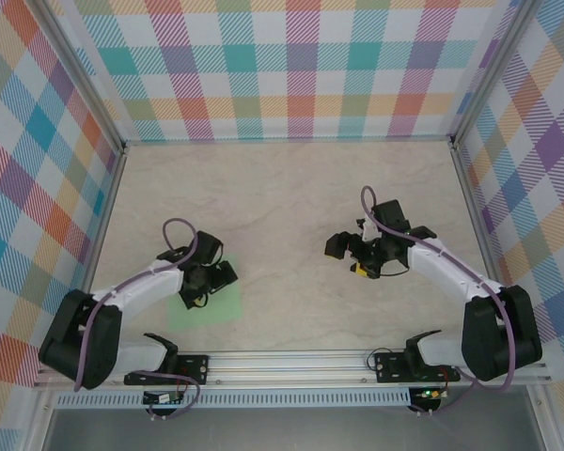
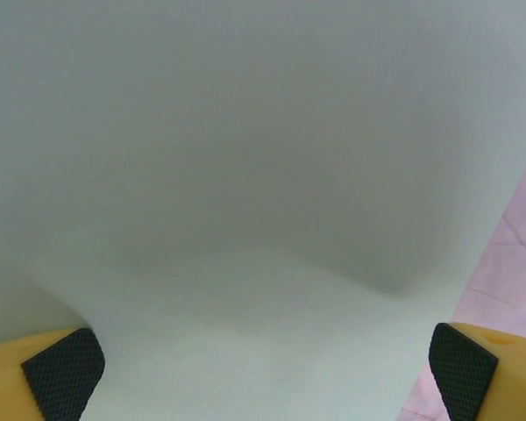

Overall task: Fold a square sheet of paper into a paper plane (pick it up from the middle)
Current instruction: Move the square sheet of paper to the center of the table.

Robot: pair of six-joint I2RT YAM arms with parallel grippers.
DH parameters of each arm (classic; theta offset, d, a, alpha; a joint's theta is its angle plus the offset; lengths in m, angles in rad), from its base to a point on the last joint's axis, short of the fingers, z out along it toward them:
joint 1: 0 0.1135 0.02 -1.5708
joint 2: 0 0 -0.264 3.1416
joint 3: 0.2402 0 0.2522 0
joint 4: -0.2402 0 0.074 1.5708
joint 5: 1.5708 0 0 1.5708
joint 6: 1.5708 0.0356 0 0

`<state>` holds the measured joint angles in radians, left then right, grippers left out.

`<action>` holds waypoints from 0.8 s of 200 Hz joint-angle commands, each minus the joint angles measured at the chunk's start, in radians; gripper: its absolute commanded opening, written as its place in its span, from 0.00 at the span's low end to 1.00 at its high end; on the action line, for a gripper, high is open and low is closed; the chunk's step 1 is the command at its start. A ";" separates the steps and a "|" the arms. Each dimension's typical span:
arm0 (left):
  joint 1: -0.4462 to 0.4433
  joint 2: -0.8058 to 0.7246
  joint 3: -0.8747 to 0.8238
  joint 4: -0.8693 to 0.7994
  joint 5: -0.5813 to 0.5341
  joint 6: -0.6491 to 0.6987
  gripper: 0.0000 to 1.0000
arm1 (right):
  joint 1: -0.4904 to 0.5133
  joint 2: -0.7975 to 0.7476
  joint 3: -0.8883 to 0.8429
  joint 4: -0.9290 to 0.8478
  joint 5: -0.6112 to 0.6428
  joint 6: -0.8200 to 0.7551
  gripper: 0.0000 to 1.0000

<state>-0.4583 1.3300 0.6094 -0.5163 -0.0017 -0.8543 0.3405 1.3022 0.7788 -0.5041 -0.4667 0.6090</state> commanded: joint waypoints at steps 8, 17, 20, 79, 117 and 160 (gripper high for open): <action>-0.121 0.207 0.057 0.218 0.137 -0.120 1.00 | 0.032 -0.032 -0.019 -0.029 0.008 0.038 1.00; -0.156 0.246 0.096 0.229 0.133 -0.136 1.00 | 0.047 -0.034 -0.023 -0.026 0.008 0.045 1.00; -0.166 0.256 0.107 0.229 0.131 -0.143 1.00 | 0.054 -0.036 -0.024 -0.024 0.008 0.048 1.00; -0.241 0.175 0.186 0.197 0.051 -0.213 1.00 | 0.206 0.023 -0.036 0.125 0.016 0.161 0.95; -0.215 -0.062 0.182 0.028 -0.120 -0.185 1.00 | 0.288 0.073 -0.007 0.231 0.041 0.221 0.88; -0.117 -0.355 0.104 -0.110 -0.262 -0.123 1.00 | 0.420 0.225 0.159 0.272 0.073 0.237 0.81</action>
<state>-0.6304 1.0859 0.7704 -0.4862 -0.1524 -1.0172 0.6952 1.4574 0.8303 -0.3061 -0.4141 0.8124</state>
